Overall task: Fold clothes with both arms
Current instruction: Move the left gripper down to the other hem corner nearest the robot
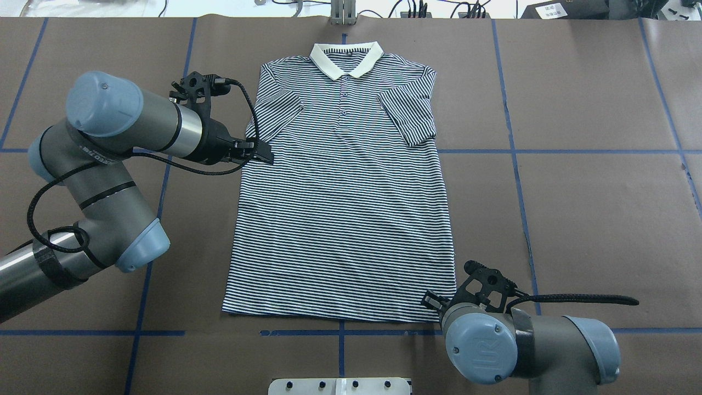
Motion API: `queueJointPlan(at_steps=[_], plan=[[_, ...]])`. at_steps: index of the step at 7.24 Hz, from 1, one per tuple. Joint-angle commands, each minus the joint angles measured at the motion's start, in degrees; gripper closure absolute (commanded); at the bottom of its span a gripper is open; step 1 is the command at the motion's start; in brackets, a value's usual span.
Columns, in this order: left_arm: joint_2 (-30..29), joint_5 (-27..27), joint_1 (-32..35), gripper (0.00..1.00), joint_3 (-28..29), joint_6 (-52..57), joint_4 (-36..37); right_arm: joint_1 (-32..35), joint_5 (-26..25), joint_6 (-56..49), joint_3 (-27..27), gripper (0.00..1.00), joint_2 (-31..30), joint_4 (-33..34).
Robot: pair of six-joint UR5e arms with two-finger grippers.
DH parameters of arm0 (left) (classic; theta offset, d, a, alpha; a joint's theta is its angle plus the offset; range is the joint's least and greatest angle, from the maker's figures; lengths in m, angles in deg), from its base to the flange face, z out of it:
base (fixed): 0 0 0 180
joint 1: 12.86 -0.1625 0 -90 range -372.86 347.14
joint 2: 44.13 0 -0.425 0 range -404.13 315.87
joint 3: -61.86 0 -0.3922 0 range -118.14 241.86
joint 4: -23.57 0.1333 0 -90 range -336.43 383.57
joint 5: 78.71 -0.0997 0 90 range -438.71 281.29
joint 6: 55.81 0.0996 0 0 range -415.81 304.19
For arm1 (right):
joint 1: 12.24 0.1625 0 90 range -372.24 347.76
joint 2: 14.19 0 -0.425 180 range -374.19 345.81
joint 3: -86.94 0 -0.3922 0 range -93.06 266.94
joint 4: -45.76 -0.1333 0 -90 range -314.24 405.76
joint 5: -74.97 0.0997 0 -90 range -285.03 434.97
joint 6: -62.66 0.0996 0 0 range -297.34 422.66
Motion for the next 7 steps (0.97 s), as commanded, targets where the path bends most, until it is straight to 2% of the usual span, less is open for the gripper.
queueJointPlan(at_steps=[1, 3, 4, 5, 6, 7], plan=[[0.0, 0.0, 0.0, 0.28, 0.1, 0.0, 0.1, -0.8, 0.0, 0.9, -0.1, 1.0, 0.0, 0.0], [-0.2, 0.0, 0.0, 0.28, 0.3, -0.8, 0.1, -1.0, 0.0, 0.9, -2.1, 1.0, 0.2, 0.0], [-0.7, -2.2, -0.1, 0.28, -0.9, -5.5, 0.5, -1.0, 0.0, 0.9, -3.7, 1.0, 0.3, 0.0], [-0.1, -7.1, -3.9, 0.28, -4.3, -10.1, 1.2, -0.8, 0.0, 0.8, -3.9, 1.0, 0.4, 0.0], [-0.1, -12.5, -6.9, 0.28, -7.5, -11.7, 6.8, 0.1, 0.1, 0.6, -4.1, 1.0, 0.4, 0.0], [4.6, -18.6, -13.2, 0.28, -14.4, -15.8, 13.1, 0.4, 0.1, 0.6, -4.3, 1.0, 0.6, 0.0]])
